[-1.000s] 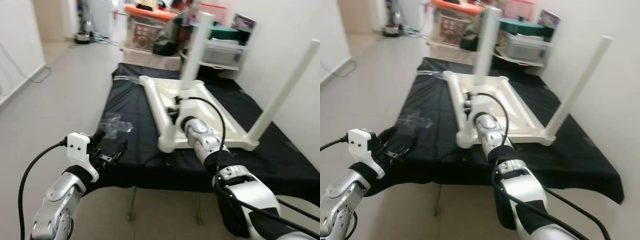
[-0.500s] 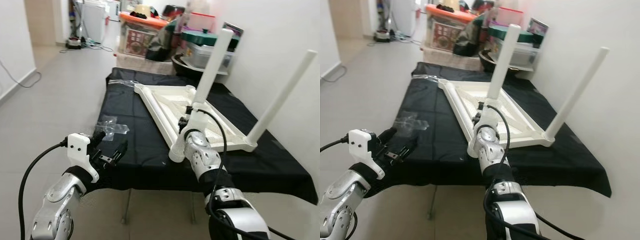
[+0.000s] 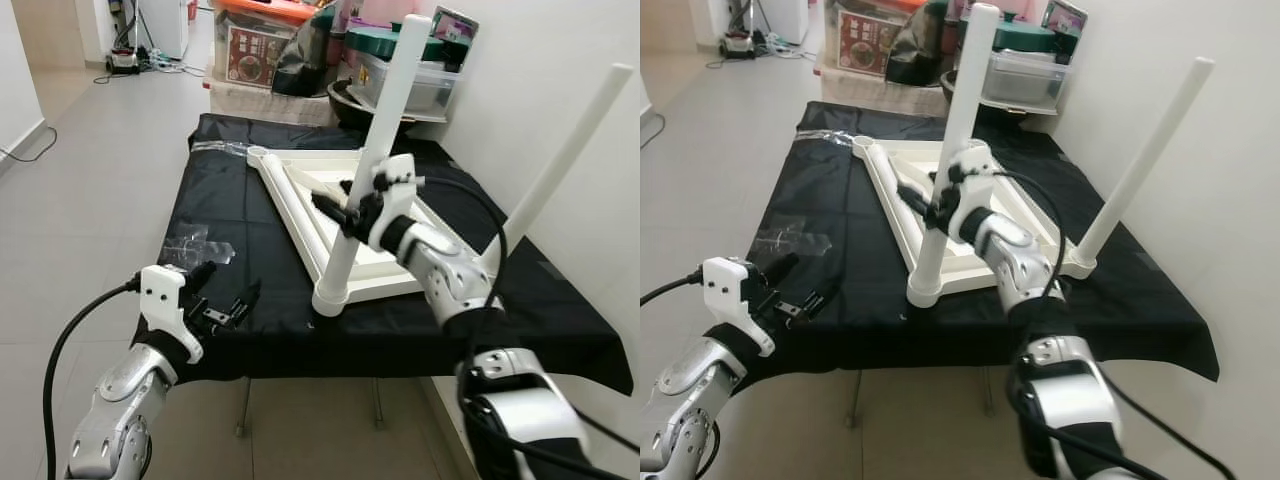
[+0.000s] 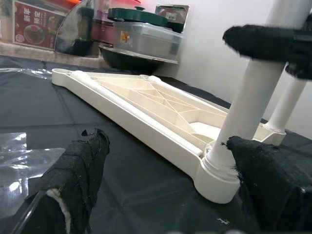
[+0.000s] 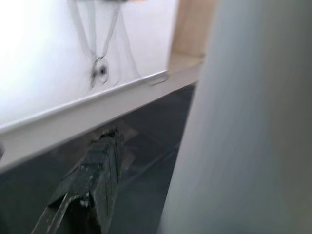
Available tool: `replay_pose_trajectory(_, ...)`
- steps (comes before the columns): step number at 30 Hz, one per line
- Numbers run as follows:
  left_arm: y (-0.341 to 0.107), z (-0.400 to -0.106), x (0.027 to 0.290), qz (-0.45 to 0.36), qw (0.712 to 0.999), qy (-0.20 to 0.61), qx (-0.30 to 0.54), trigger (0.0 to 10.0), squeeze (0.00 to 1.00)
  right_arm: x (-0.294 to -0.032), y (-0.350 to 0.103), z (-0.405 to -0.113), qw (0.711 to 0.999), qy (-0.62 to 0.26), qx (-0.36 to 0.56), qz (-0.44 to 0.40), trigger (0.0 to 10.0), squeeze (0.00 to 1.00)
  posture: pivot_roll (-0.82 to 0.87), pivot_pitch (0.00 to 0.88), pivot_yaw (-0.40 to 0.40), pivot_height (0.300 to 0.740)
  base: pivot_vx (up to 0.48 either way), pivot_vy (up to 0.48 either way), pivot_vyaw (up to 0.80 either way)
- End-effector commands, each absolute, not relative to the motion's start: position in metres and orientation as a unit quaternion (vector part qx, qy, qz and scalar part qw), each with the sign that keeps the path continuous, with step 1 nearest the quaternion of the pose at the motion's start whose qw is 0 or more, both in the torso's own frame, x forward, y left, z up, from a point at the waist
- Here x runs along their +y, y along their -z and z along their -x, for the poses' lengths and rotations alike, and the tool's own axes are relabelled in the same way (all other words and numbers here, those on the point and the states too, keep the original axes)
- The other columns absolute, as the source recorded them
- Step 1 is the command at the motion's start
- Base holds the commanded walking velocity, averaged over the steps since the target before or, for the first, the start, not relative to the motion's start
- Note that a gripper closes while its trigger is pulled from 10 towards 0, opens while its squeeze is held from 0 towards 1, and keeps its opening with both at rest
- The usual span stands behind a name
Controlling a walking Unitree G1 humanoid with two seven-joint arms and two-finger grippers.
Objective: Building children table
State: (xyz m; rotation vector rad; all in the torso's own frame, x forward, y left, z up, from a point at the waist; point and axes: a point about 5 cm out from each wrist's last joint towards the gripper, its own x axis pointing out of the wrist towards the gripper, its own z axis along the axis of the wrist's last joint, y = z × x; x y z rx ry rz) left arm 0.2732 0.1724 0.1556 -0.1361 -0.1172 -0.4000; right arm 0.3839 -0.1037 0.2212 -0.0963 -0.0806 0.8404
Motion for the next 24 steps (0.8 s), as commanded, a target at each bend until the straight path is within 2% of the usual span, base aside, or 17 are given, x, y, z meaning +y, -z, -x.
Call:
replay_pose_trajectory(1,-0.154,-0.274,0.167,0.073,0.974,0.206,-0.058,10.0,0.0,-0.091,-0.203,-0.377,0.884,-0.461,-0.012,0.079,10.0,0.0,0.16,0.0,-0.198,0.74,0.0,0.0,0.0)
replay_pose_trajectory(3,-0.154,-0.275,0.168,0.072,0.974,0.205,-0.058,10.0,0.0,-0.077,-0.19,-0.373,0.855,-0.506,0.01,0.113,10.0,0.0,0.17,0.0,-0.204,0.74,0.0,0.0,0.0)
replay_pose_trajectory(7,-0.154,-0.275,0.168,0.072,0.975,0.204,-0.058,10.0,0.0,-0.066,-0.182,-0.372,0.842,-0.524,0.024,0.13,10.0,0.0,0.18,0.0,-0.212,0.74,0.0,0.0,0.0)
replay_pose_trajectory(8,-0.154,-0.274,0.167,0.071,0.975,0.202,-0.059,10.0,0.0,-0.061,-0.179,-0.374,0.846,-0.517,0.033,0.125,4.2,0.0,0.19,0.0,-0.22,0.74,0.0,0.0,0.0)
replay_pose_trajectory(9,-0.154,-0.274,0.167,0.071,0.975,0.202,-0.059,10.0,0.0,-0.061,-0.179,-0.374,0.846,-0.517,0.033,0.125,4.2,0.0,0.19,0.0,-0.22,0.74,0.0,0.0,0.0)
replay_pose_trajectory(10,-0.154,-0.274,0.167,0.071,0.975,0.201,-0.059,10.0,0.0,-0.06,-0.178,-0.376,0.855,-0.503,0.037,0.121,2.8,0.0,0.2,0.0,-0.221,0.74,0.0,0.0,0.0)
replay_pose_trajectory(11,-0.154,-0.274,0.167,0.071,0.975,0.2,-0.059,10.0,0.0,-0.064,-0.176,-0.382,0.879,-0.461,0.051,0.111,0.0,0.0,0.2,0.0,-0.223,0.74,0.0,0.0,0.0)
replay_pose_trajectory(12,-0.154,-0.274,0.167,0.071,0.976,0.199,-0.059,10.0,0.0,-0.068,-0.175,-0.386,0.898,-0.422,0.063,0.106,0.0,0.0,0.2,0.0,-0.223,0.74,0.0,0.0,0.0)
replay_pose_trajectory(15,-0.154,-0.273,0.168,0.072,0.976,0.198,-0.06,10.0,0.0,-0.074,-0.172,-0.391,0.916,-0.38,0.074,0.108,0.0,0.0,0.19,0.0,-0.222,0.74,0.0,0.0,0.0)
replay_pose_trajectory(16,-0.154,-0.273,0.168,0.072,0.976,0.198,-0.06,10.0,0.0,-0.093,-0.169,-0.4,0.957,-0.258,0.095,0.092,0.0,0.0,0.19,0.0,-0.221,0.74,0.0,0.0,0.0)
replay_pose_trajectory(17,-0.154,-0.273,0.168,0.072,0.976,0.198,-0.06,10.0,0.0,-0.093,-0.169,-0.4,0.957,-0.258,0.095,0.092,0.0,0.0,0.19,0.0,-0.221,0.74,0.0,0.0,0.0)
replay_pose_trajectory(18,-0.154,-0.273,0.167,0.073,0.976,0.198,-0.061,10.0,0.0,-0.114,-0.165,-0.405,0.983,-0.132,0.112,0.065,0.0,0.0,0.19,0.0,-0.221,0.74,0.0,0.0,0.0)
replay_pose_trajectory(19,-0.154,-0.273,0.167,0.073,0.976,0.198,-0.061,10.0,0.0,-0.114,-0.165,-0.405,0.983,-0.132,0.112,0.065,0.0,0.0,0.19,0.0,-0.221,0.74,0.0,0.0,0.0)
replay_pose_trajectory(20,-0.154,-0.273,0.167,0.073,0.975,0.199,-0.062,10.0,0.0,-0.14,-0.153,-0.403,0.989,0.012,0.141,0.03,0.0,0.0,0.18,0.0,-0.218,0.74,0.0,0.0,0.0)
replay_pose_trajectory(21,-0.154,-0.273,0.167,0.073,0.975,0.199,-0.062,10.0,0.0,-0.14,-0.153,-0.403,0.989,0.012,0.141,0.03,0.0,0.0,0.18,0.0,-0.218,0.74,0.0,0.0,0.0)
replay_pose_trajectory(23,-0.155,-0.272,0.167,0.074,0.975,0.199,-0.062,10.0,0.0,-0.16,-0.134,-0.393,0.972,0.152,0.179,-0.002,0.0,0.0,0.18,0.0,-0.218,0.74,0.0,0.0,0.0)
replay_pose_trajectory(24,-0.155,-0.271,0.168,0.074,0.975,0.2,-0.062,10.0,0.0,-0.153,-0.125,-0.386,0.967,0.166,0.193,-0.015,0.8,0.0,0.18,0.0,-0.206,0.74,0.0,0.0,0.0)
